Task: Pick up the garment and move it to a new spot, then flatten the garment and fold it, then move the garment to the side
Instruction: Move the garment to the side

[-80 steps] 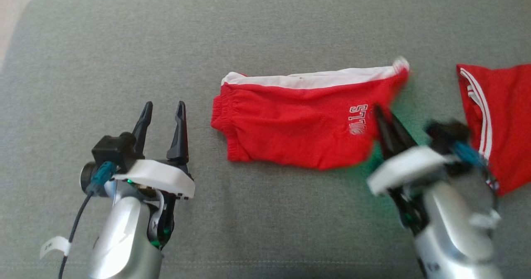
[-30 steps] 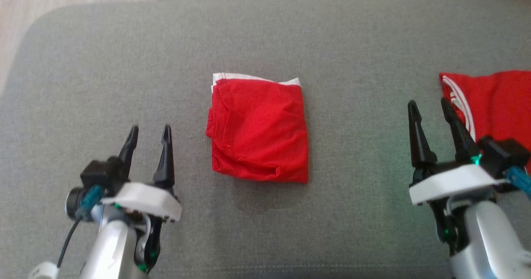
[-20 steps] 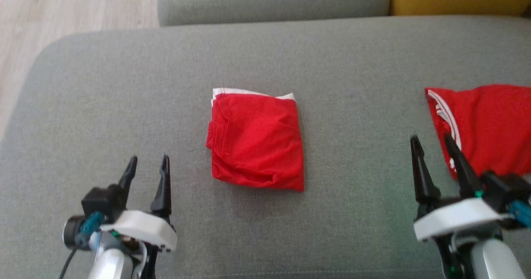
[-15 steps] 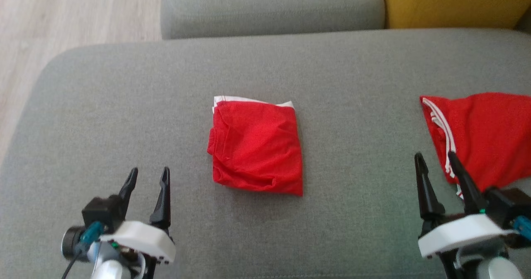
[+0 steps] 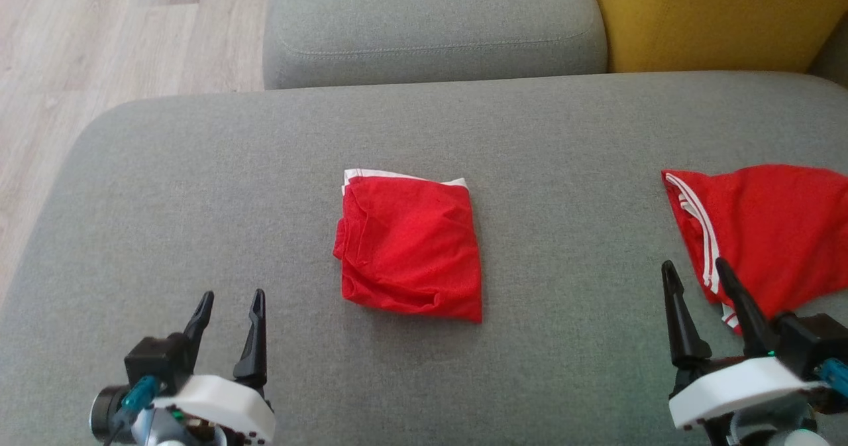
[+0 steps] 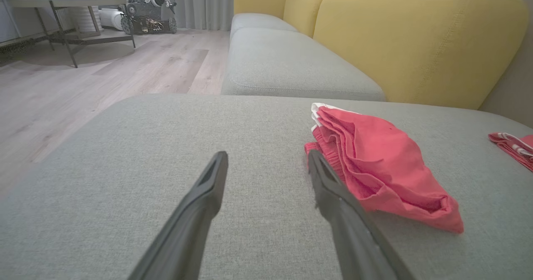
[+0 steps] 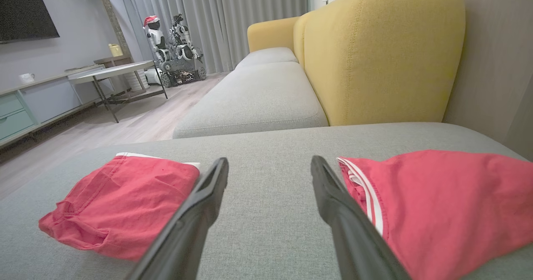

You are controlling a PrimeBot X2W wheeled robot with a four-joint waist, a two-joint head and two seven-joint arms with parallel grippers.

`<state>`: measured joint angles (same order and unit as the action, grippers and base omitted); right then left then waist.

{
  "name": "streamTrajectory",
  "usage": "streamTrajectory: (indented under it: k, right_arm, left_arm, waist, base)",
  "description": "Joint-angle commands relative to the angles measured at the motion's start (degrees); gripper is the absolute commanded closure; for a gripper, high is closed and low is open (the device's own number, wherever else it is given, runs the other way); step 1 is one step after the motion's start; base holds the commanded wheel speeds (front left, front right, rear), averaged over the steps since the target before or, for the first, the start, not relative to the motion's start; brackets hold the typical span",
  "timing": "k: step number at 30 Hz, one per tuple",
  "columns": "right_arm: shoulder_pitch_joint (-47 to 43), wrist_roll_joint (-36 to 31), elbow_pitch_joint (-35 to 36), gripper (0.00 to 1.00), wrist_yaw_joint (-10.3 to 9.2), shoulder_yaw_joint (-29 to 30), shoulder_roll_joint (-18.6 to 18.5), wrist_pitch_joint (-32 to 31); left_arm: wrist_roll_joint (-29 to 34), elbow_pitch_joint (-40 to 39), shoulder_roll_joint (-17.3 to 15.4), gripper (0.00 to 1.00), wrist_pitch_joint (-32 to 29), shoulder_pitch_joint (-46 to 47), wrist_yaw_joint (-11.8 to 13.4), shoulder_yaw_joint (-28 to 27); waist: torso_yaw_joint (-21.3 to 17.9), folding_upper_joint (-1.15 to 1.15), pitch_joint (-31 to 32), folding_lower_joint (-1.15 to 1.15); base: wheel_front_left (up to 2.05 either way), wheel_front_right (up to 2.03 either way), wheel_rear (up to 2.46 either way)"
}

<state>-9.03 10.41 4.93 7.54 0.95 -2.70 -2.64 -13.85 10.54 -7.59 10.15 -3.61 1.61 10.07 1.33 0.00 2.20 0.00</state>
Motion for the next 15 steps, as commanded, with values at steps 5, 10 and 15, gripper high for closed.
streamTrajectory:
  k: [5,10,15]
  right_arm:
    - [1.4,-0.5,2.7,0.00,-0.05,-1.7,-0.3,-0.5]
    - [1.3,-0.2,2.5,0.00,-0.05,-2.0,-0.3,-0.4]
    - [1.3,-0.1,2.4,0.00,-0.05,-2.1,-0.2,-0.4]
  left_arm:
    - [-0.1,-2.8,-1.5,0.00,-0.1,1.9,0.6,-1.9]
    - [0.0,-2.7,-1.5,0.00,0.0,2.0,1.0,-1.5]
    - [0.0,-2.6,-1.7,0.00,0.1,2.2,1.2,-1.5]
  waist:
    - [0.0,0.00,0.0,0.00]
    - [0.0,0.00,0.1,0.00]
    - [0.0,0.00,0.2,0.00]
  base:
    - [0.00,0.00,0.00]
    - [0.00,0.00,0.00]
    - [0.00,0.00,0.00]
